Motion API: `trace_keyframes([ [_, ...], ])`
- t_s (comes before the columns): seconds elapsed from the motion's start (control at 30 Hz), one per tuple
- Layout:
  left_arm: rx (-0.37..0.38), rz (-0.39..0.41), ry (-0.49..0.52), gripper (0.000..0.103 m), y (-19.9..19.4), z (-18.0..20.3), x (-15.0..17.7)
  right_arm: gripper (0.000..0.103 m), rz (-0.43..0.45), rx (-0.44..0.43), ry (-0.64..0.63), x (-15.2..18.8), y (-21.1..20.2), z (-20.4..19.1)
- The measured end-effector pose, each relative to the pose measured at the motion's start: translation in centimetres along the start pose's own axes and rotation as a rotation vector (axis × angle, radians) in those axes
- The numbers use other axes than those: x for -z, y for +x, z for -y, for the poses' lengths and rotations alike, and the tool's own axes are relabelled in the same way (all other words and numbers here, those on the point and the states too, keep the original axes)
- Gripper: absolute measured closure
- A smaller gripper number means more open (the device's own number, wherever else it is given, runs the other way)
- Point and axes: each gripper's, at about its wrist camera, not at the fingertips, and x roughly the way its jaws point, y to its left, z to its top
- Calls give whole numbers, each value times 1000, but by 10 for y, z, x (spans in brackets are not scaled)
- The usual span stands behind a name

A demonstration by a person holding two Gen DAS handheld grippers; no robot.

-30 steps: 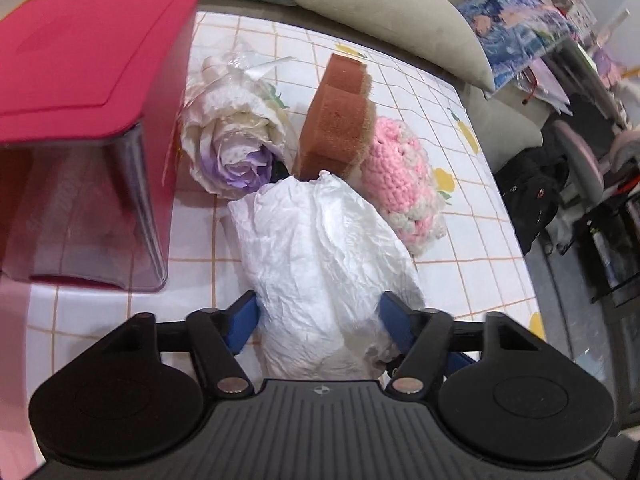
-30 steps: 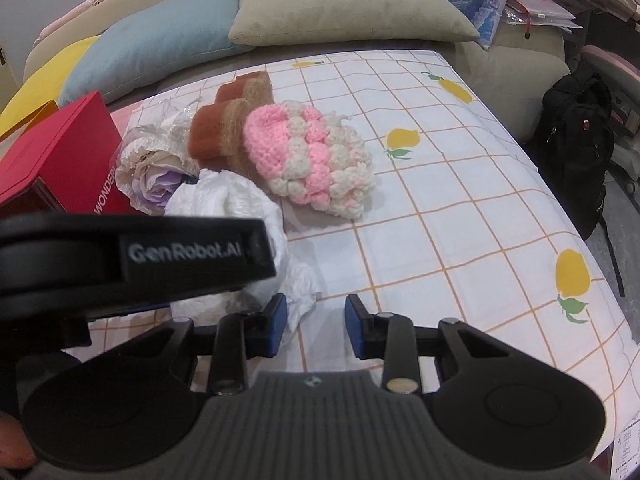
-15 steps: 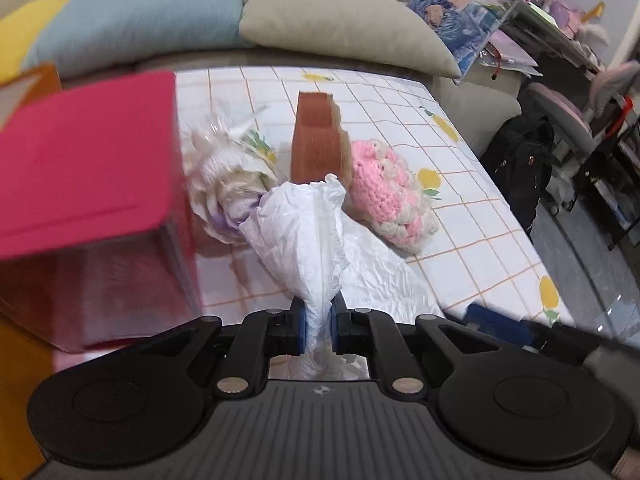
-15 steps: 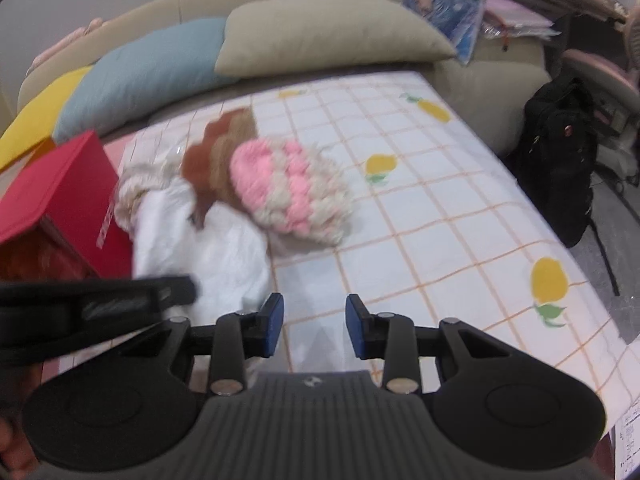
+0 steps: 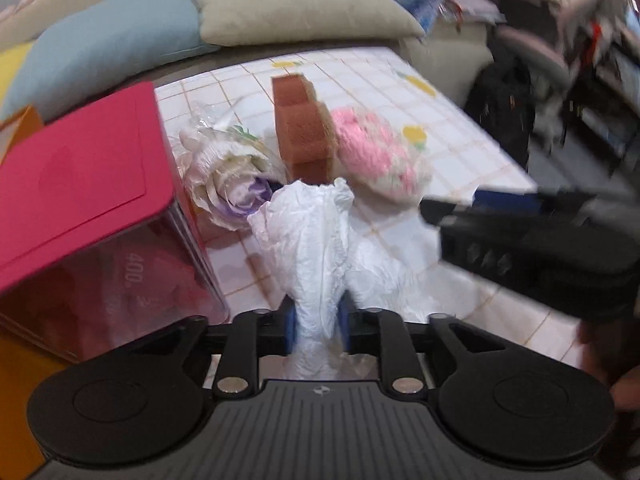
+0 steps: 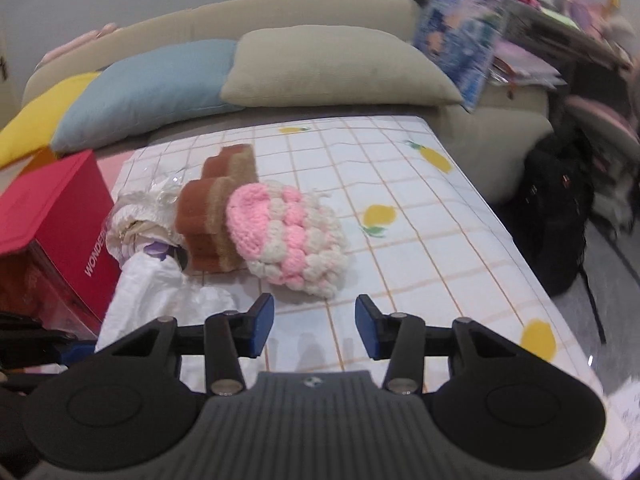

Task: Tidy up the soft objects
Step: 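Grasp the pink crochet cupcake with the right tool while the left holds the bag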

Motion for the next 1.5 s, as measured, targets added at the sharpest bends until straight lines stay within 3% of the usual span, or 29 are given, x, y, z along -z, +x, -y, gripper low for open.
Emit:
trace_keyframes([
  [0.03, 4, 10, -9, 47, -1, -1, 0, 58, -5, 1, 0, 0, 3, 1],
  [0.1, 10, 25, -21, 30, -1, 1, -2, 59, -29, 5, 36, 1, 7, 8],
  [0.23, 50, -8, -54, 27, 8, 4, -8, 68, -59, 20, 108, 5, 10, 25],
  [0.4, 111, -54, -227, 17, 18, -9, -15, 71, -74, 40, 149, 5, 11, 34],
  [0.53, 65, -132, -331, 16, 33, -11, -27, 72, -66, 39, 157, 5, 10, 36],
  [0.63, -2, -140, -313, 17, 44, -2, -32, 73, -64, 58, 164, 5, 10, 38],
  [0.87, -102, -115, -141, 23, 55, 26, -23, 75, -43, 48, 193, 3, 8, 43],
  [0.93, -126, -93, -90, 45, 54, 30, -21, 75, -29, 38, 160, 3, 7, 37],
  [0.97, -124, -81, -75, 50, 53, 29, -20, 75, -17, 35, 144, 2, 5, 34],
  [1.03, -117, -75, -47, 73, 51, 28, -20, 74, 1, 7, 131, 1, 3, 31],
  [1.1, -117, -73, -30, 82, 48, 25, -21, 71, 15, -12, 109, 0, 3, 26],
  [1.27, -105, -48, -26, 84, 30, 17, -20, 48, 65, -48, 29, -4, 4, 15],
  [1.37, -102, -33, -13, 84, 17, 15, -19, 46, 64, -69, -58, -7, 15, 6],
  [1.43, -104, -28, -12, 84, 11, 13, -20, 39, 63, -100, -100, -8, 22, 1],
  [1.5, -97, -25, -22, 84, 7, 9, -20, 35, 73, -73, -160, -8, 28, -5],
])
